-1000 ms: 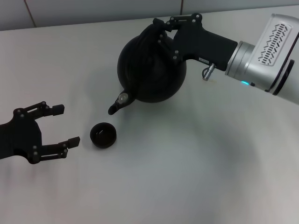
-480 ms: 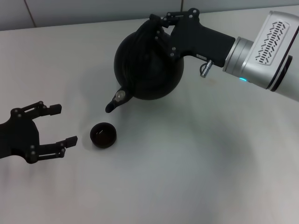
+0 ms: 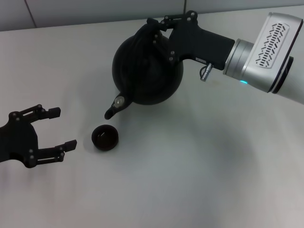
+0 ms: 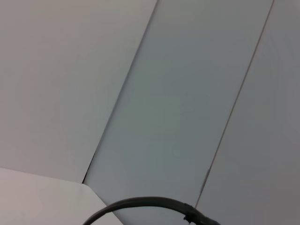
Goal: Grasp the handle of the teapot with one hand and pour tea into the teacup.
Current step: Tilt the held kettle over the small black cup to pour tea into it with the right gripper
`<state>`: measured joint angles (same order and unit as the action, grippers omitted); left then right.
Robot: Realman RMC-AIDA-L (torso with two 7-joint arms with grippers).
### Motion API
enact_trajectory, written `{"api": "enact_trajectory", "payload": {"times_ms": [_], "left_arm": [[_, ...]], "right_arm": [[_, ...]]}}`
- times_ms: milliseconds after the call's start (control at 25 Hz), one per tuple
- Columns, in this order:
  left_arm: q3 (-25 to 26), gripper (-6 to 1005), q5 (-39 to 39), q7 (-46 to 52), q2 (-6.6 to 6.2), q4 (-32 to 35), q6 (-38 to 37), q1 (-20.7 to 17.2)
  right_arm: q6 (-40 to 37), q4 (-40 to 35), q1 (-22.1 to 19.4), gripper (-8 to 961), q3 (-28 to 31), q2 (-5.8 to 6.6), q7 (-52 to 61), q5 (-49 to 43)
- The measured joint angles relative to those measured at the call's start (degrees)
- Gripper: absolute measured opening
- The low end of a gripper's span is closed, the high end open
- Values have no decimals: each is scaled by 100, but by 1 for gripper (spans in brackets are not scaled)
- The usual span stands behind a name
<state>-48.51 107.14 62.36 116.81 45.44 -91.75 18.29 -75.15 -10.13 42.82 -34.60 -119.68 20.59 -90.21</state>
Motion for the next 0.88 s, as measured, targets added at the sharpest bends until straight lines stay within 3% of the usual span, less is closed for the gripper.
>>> {"api": "enact_trajectory", "payload": {"times_ms": [880], "left_arm": [[68,866,0,-36,-9,0,21,-10]], "right_arm": [[24,-65,84,109,-206,-3,-86,23]]}}
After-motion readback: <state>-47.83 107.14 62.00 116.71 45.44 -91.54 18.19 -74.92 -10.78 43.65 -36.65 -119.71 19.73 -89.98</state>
